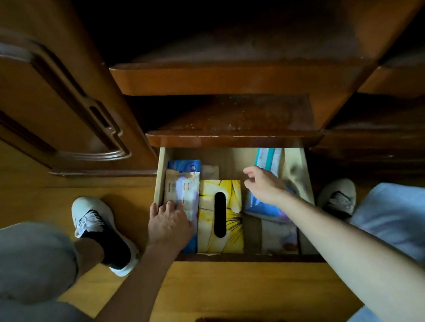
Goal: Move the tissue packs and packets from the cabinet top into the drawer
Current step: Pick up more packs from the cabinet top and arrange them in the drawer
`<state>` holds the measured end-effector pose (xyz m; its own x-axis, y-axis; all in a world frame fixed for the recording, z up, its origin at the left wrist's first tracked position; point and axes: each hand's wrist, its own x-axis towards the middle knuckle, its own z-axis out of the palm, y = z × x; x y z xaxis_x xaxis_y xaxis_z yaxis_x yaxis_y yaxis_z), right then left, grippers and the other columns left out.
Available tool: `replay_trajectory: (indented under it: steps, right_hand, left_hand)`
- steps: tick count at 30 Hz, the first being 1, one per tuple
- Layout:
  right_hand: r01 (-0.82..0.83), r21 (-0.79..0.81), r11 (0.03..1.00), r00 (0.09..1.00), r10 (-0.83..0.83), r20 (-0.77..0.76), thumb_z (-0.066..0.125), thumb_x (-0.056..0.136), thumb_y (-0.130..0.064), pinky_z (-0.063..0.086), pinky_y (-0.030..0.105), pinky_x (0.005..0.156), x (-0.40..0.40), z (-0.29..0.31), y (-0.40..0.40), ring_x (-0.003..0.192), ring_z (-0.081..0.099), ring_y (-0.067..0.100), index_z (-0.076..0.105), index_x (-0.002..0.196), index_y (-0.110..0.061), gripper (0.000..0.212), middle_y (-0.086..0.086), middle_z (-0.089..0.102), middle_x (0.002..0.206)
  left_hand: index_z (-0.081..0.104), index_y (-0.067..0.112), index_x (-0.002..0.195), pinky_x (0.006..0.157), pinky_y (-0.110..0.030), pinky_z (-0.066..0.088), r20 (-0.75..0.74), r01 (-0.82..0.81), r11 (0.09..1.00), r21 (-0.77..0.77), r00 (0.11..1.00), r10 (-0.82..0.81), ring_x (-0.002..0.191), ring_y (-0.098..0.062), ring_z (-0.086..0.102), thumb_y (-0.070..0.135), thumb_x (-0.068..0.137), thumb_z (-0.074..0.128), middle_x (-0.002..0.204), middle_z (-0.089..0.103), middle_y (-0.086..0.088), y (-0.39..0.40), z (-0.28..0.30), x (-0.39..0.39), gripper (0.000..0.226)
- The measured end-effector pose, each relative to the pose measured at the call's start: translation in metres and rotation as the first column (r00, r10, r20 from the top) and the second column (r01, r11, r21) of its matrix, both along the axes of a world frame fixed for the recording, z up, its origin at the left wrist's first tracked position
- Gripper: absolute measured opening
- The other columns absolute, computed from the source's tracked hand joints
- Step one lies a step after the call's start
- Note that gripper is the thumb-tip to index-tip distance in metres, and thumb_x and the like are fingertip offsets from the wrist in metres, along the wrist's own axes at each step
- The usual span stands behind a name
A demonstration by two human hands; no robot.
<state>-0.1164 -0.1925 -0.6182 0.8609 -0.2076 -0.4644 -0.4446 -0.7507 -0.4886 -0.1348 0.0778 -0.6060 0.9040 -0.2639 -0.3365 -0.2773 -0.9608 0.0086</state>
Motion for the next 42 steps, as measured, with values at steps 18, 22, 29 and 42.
replay_trajectory:
  steps: [18,22,29,42]
  right_hand:
    - [0.373,0.236,0.897,0.924,-0.338,-0.178,0.055,0.102,-0.025,0.043,0.033,0.108,0.039,-0.076,-0.049,0.133,0.049,0.025,0.060,0.140,-0.022,0.039,0.005,0.046,0.154]
    - [0.419,0.199,0.886,0.902,-0.381,-0.202,0.061,0.098,-0.026,0.043,0.035,0.110,0.057,-0.092,-0.046,0.132,0.048,0.026,0.057,0.143,-0.018,0.046,0.008,0.046,0.152]
    - [0.672,0.328,0.664,0.714,-0.698,-0.050,0.072,0.088,0.001,0.055,0.029,0.089,0.050,-0.080,-0.055,0.113,0.067,0.027,0.072,0.121,-0.002,0.034,0.014,0.068,0.130]
    - [0.186,0.731,0.657,0.982,-0.148,-0.117,0.080,0.085,-0.024,0.058,0.026,0.081,-0.035,-0.001,-0.041,0.096,0.072,0.017,0.072,0.093,-0.024,0.011,-0.003,0.076,0.095]
  left_hand:
    - [0.061,0.012,0.133,0.092,-0.044,0.051,0.087,-0.021,0.949,-0.315,0.995,0.051,0.117,-0.034,0.059,0.021,0.088,0.069,0.131,0.061,-0.012,-0.018,-0.005,-0.005,0.047]
    - [0.062,0.011,0.129,0.088,-0.044,0.052,0.102,-0.020,0.946,-0.323,0.993,0.056,0.117,-0.035,0.057,0.019,0.087,0.069,0.129,0.061,-0.013,-0.014,-0.015,0.000,0.043]
    - [0.064,0.014,0.125,0.094,-0.042,0.050,0.110,-0.045,0.921,-0.387,0.989,0.095,0.117,-0.030,0.055,0.018,0.086,0.067,0.128,0.060,-0.010,-0.029,-0.015,0.011,0.040]
    - [0.060,0.015,0.129,0.080,-0.038,0.064,-0.666,-0.707,0.325,-0.629,0.705,0.245,0.098,-0.013,0.072,0.041,0.098,0.063,0.118,0.072,-0.004,-0.095,0.014,0.010,0.040]
